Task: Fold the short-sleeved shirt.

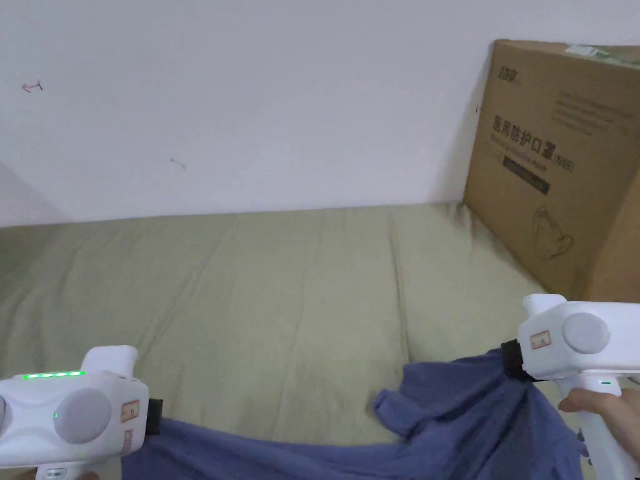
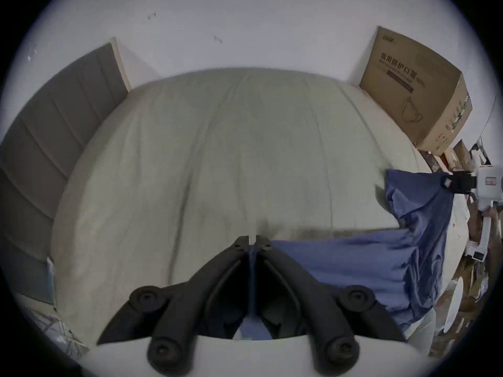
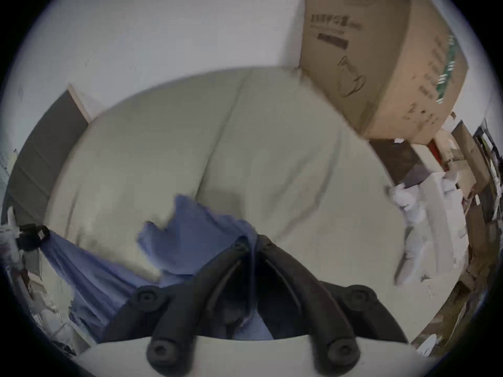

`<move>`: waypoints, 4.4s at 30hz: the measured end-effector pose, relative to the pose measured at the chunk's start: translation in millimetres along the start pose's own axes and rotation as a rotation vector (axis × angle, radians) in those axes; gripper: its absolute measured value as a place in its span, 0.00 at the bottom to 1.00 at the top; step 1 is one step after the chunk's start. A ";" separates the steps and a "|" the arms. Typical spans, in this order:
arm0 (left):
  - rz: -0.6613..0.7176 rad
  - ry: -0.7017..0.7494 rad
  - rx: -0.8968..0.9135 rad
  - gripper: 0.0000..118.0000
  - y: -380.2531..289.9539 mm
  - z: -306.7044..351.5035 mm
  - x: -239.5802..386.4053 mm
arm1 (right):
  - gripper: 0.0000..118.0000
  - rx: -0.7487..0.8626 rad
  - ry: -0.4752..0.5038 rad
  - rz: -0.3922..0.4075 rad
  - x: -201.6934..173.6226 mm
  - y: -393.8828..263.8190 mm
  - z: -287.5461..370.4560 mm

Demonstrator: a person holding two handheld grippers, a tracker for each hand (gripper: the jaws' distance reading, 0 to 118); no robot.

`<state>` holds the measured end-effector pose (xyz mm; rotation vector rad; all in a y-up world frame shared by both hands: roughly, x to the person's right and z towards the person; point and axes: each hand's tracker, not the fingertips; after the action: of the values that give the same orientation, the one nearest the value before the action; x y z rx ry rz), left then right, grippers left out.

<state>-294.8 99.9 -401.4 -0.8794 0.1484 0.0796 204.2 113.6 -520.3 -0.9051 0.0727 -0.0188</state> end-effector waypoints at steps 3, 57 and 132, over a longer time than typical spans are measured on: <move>0.027 0.009 0.073 0.02 23.0 36.7 -15.6 | 0.02 0.075 0.021 -0.065 19.1 21.4 50.2; 0.190 0.259 0.021 0.02 143.7 -170.2 -64.4 | 0.02 -0.026 -0.013 -0.162 -92.2 163.1 -129.1; 0.171 -0.033 0.010 0.33 -285.3 105.0 -105.1 | 0.00 -0.084 0.045 -0.036 -12.3 -301.8 135.5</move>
<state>-351.2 -1.3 -101.3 -0.8533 0.1925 0.2526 206.0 34.1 -198.9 -0.9898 0.1000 -0.0700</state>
